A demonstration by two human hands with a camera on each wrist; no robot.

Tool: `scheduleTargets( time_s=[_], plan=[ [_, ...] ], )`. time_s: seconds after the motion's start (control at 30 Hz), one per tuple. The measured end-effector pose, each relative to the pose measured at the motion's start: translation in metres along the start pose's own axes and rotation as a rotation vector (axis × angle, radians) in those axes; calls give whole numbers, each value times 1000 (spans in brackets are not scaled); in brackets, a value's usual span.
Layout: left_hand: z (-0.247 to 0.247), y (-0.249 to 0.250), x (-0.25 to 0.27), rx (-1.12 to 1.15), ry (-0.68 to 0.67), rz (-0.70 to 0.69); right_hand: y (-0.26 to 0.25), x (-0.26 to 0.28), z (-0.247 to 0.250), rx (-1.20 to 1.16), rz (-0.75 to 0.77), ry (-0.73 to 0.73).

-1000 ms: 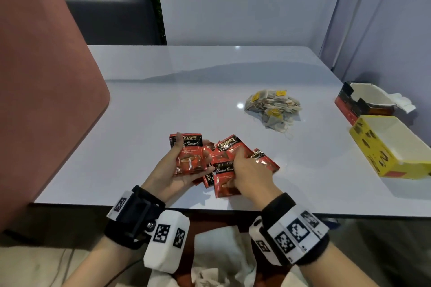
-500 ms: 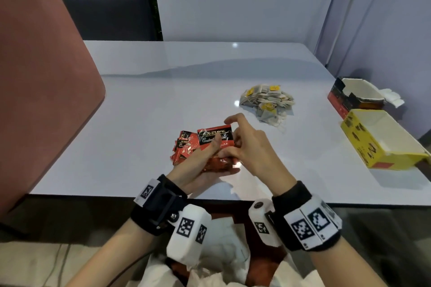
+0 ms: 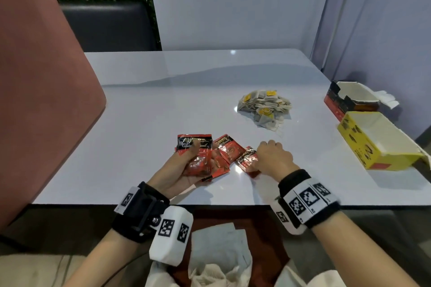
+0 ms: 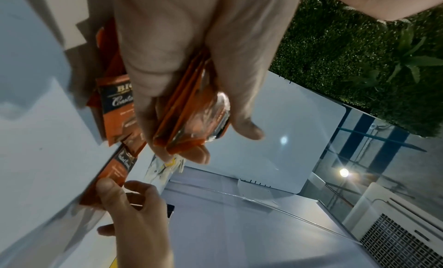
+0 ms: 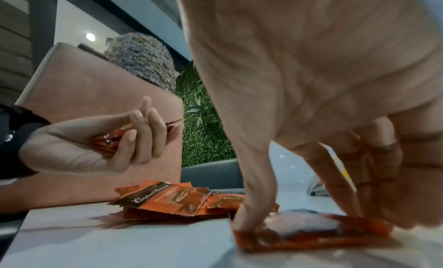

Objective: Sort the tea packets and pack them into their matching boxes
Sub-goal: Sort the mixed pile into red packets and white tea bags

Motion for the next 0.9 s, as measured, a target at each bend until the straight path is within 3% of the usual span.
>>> scheduleTargets(
  time_s=[0.2,0.33,0.43,0.5,0.57,0.9],
  plan=[
    [-1,-11,2,76,-54,34,9,5,8,-94,-84,-59],
    [-3,-12,1,140,-9,23,17,22,28,-229,-45,170],
    [-10,-15,2,176,-12,11,7,40,43,-633,97,319],
    [-18,-15,1,117,-20,-31,-10,50,50,-881,188,263],
    [-27,-12,1,45,-20,-84,-28,53,47,-979,220,182],
    [-37,-8,-4,77,45,-76,-54,50,37,-616,292,244]
  ],
)
Point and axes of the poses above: each hand's wrist, its own x-axis away from the middle knuckle, its own z-axis out of the back of the hand, y = z × x, the point moved 3 cm from there along -x, towards the middle knuckle, and after that the axes turned 2 degrees about y, right-handed, at the moved point
